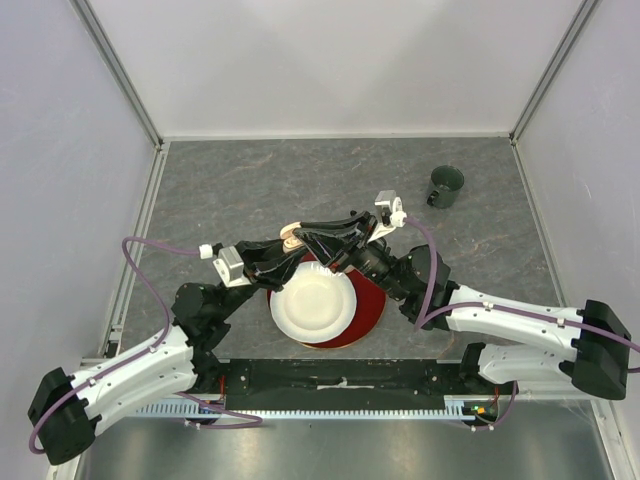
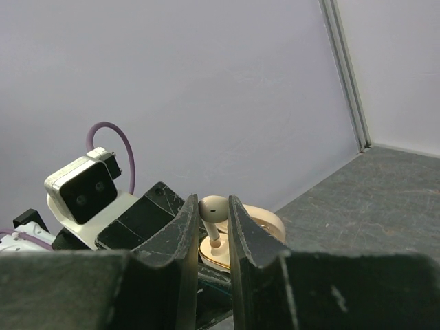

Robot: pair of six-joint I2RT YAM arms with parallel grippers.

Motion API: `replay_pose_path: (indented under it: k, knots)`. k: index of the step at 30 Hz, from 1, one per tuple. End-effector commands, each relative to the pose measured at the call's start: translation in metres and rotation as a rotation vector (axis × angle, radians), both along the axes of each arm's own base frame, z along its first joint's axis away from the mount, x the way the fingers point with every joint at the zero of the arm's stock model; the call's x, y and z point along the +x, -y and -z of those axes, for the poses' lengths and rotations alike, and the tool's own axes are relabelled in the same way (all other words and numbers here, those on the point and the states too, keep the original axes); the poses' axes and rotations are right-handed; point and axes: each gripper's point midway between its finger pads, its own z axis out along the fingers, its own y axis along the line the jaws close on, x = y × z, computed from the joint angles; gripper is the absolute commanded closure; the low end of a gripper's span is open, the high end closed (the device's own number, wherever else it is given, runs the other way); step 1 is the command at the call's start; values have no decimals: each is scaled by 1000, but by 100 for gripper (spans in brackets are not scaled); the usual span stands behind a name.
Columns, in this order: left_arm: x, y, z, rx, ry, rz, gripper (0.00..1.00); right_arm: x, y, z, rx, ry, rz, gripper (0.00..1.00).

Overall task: Insert the wireless bluetooth earbuds into the charging case
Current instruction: Place the earbud in the charging case.

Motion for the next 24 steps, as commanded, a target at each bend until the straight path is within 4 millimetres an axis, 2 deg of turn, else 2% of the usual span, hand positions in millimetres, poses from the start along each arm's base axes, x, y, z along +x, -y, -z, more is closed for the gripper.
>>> replay_pose_path:
  k: [1, 24]
  knots:
    - [-9, -5, -19, -70, 44, 25, 98, 1, 3, -24, 66, 15, 15, 100]
    - [-7, -3, -19, -68, 53, 22, 98, -3, -10, -12, 47, -15, -32, 100]
